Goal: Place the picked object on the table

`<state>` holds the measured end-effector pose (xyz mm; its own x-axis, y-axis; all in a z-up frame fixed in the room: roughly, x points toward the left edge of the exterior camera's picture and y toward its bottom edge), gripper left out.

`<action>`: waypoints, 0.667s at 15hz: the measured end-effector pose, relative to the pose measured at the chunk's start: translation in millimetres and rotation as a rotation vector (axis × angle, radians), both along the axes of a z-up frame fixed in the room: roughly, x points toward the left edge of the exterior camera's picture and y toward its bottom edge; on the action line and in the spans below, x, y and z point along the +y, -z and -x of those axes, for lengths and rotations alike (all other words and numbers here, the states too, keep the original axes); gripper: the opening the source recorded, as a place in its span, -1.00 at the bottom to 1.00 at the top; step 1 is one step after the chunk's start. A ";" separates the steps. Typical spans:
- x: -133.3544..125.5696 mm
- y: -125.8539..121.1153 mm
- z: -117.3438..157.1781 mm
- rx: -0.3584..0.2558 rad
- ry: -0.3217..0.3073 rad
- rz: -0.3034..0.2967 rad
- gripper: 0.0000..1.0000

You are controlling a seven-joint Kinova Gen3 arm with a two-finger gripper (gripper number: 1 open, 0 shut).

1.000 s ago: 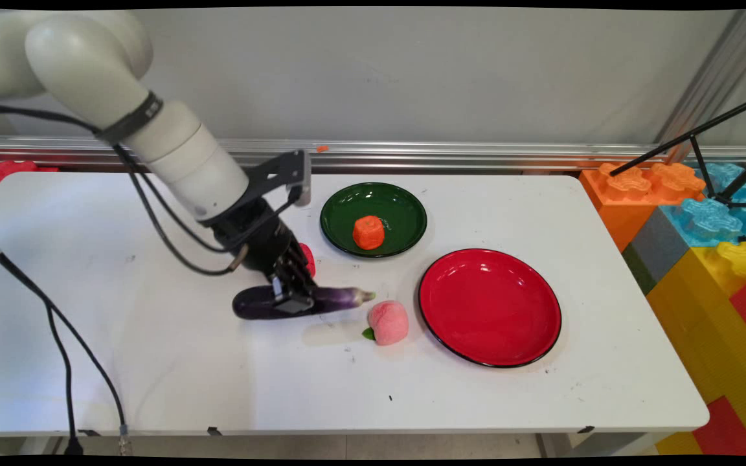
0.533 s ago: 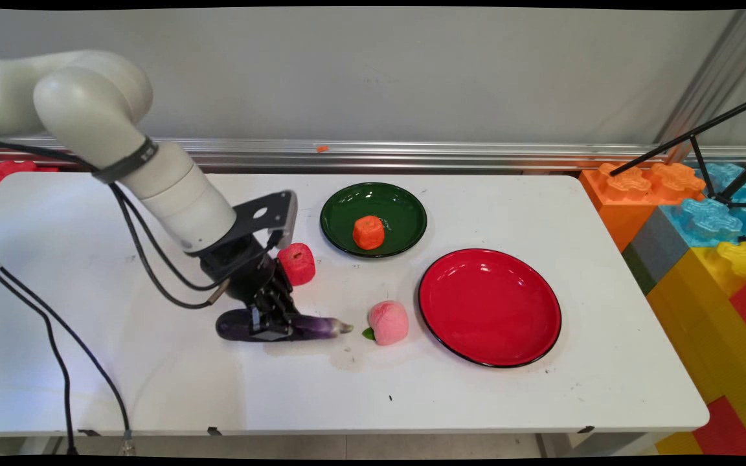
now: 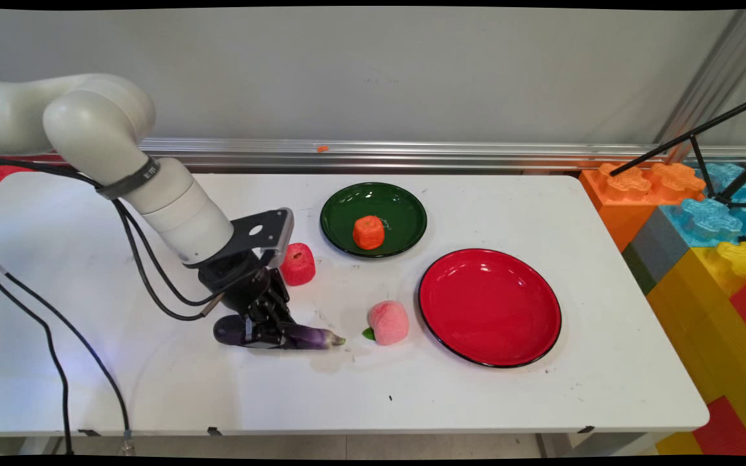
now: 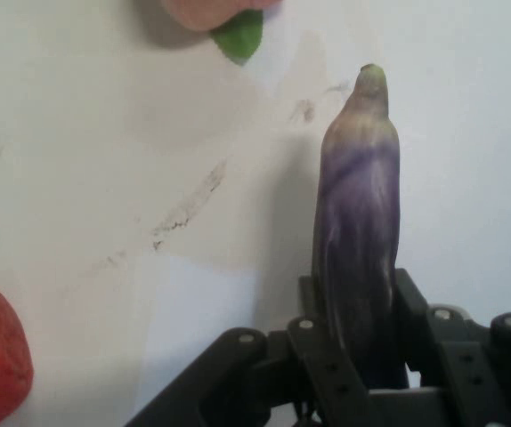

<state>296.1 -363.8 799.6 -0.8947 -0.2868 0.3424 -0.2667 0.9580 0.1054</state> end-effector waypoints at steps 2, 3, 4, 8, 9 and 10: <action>-0.9 4.9 -0.8 0.000 0.016 0.002 -1.00; -1.1 7.6 -1.4 0.000 0.023 0.002 -1.00; -1.3 10.1 -1.8 -0.001 0.031 0.003 -1.00; -2.4 18.9 -2.9 0.000 0.058 0.012 -1.00; -2.8 20.7 -3.1 0.001 0.063 0.015 -1.00; -3.0 21.9 -3.2 0.001 0.067 0.016 -1.00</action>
<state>299.3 -366.8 777.6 -0.9114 -0.2206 0.3475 -0.2018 0.9753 0.0898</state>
